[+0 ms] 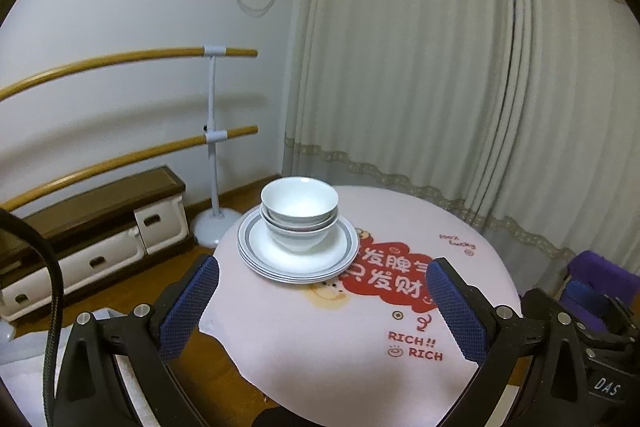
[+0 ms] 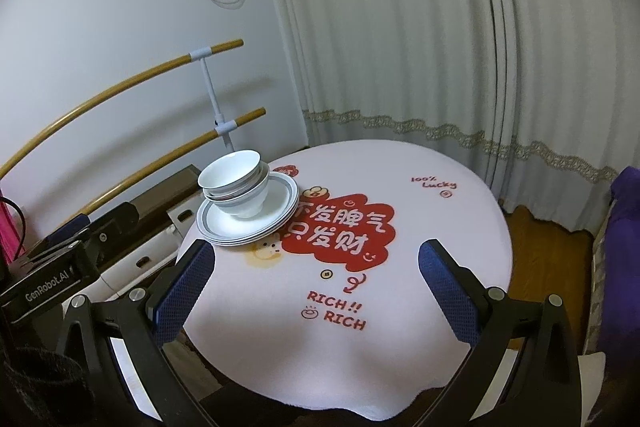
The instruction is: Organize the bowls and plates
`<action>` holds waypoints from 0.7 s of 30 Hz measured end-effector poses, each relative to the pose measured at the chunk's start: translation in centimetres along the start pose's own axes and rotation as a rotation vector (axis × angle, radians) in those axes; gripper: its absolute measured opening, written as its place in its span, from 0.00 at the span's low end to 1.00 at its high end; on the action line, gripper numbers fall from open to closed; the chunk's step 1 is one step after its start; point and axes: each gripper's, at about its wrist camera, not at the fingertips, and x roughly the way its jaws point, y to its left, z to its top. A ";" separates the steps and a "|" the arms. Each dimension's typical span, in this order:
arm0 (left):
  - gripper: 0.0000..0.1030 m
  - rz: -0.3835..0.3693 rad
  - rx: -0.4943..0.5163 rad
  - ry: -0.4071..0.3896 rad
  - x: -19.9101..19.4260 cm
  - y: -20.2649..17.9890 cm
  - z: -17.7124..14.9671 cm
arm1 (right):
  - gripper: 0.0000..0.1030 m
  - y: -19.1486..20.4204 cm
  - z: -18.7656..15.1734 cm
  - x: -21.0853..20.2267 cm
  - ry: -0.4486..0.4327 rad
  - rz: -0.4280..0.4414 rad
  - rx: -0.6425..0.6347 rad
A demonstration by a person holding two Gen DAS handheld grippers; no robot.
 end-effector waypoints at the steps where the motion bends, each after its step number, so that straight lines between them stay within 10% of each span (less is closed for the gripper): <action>1: 0.99 0.003 0.002 -0.005 -0.3 -0.1 -0.3 | 1.00 0.1 -0.2 -0.5 -0.010 -0.003 -0.004; 21: 0.99 -0.011 0.037 -0.169 -9.3 -1.2 -4.7 | 1.00 1.4 -2.8 -8.8 -0.162 -0.082 -0.082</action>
